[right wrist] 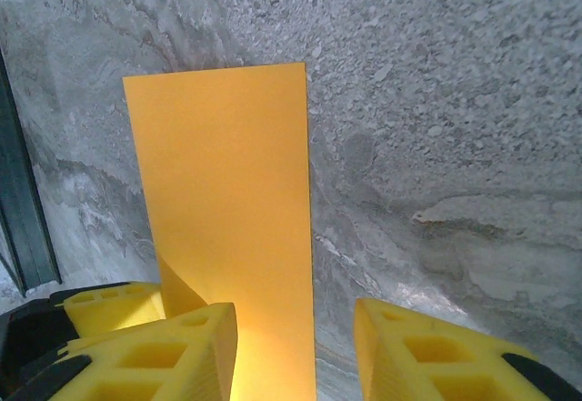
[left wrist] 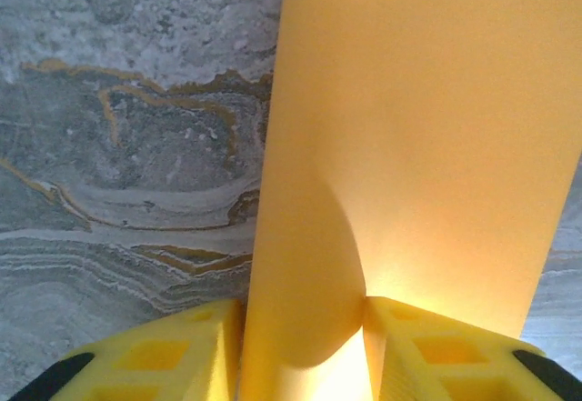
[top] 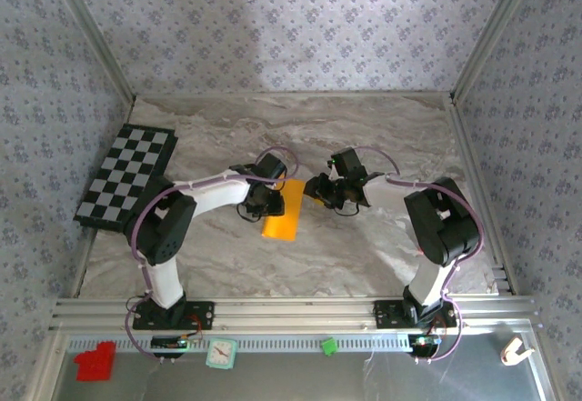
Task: Fold a paper plane with a square sheet of paper (pick it up from the middle)
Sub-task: Hold the paper at the center of the table, then hold the square sheet of paper at the center of the table.
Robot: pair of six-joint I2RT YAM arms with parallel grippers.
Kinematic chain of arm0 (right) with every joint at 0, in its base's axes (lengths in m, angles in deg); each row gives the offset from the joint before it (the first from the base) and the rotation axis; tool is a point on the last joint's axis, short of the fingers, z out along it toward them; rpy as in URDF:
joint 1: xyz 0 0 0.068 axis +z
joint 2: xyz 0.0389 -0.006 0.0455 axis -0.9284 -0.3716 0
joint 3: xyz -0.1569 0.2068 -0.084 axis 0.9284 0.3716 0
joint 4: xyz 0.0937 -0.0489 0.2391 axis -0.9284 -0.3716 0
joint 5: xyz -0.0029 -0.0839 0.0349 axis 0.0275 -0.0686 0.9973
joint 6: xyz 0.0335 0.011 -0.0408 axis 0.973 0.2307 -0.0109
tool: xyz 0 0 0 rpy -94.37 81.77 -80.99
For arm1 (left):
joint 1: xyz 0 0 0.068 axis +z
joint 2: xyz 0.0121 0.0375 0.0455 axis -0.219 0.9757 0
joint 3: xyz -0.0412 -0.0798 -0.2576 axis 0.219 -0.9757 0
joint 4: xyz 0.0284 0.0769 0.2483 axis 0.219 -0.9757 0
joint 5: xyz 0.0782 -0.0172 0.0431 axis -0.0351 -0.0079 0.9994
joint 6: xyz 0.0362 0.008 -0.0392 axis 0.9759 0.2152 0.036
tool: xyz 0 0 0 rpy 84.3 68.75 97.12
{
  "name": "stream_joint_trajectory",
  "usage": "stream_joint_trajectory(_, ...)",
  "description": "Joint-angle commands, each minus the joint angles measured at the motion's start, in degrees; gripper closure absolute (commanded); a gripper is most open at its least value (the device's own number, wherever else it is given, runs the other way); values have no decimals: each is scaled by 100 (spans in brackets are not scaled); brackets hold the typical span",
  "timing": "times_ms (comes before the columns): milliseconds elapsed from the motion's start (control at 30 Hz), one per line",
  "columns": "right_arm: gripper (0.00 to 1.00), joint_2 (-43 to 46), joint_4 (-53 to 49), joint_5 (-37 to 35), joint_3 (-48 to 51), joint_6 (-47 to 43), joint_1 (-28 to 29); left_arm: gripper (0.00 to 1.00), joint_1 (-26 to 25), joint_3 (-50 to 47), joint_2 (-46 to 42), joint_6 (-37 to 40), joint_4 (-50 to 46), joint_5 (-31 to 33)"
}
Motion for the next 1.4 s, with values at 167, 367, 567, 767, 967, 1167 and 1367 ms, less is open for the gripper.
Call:
stream_joint_trajectory(167, 61, -44, -97, 46, -25, -211, 60, 63, 52, 211, 124, 412, -346, -169)
stream_joint_trajectory(367, 62, -112, -76, 90, -53, -227, 115, 65, 61, 211, 174, 420, -316, -204)
stream_joint_trajectory(567, 62, -155, -47, 167, -74, -282, 156, 66, 72, 211, 228, 474, -342, -258)
stream_joint_trajectory(767, 63, -190, -7, 232, -108, -323, 230, 64, 86, 185, 280, 195, -365, -167)
stream_joint_trajectory(967, 64, -206, 70, 252, -86, -283, 231, 62, 150, 107, 364, -154, -357, -187)
stream_joint_trajectory(1167, 64, -223, 123, 307, -72, -271, 250, 62, 170, 52, 395, -213, -344, -251)
stream_joint_trajectory(1367, 65, -267, 173, 350, -99, -262, 305, 64, 171, 57, 446, -77, -374, -302)
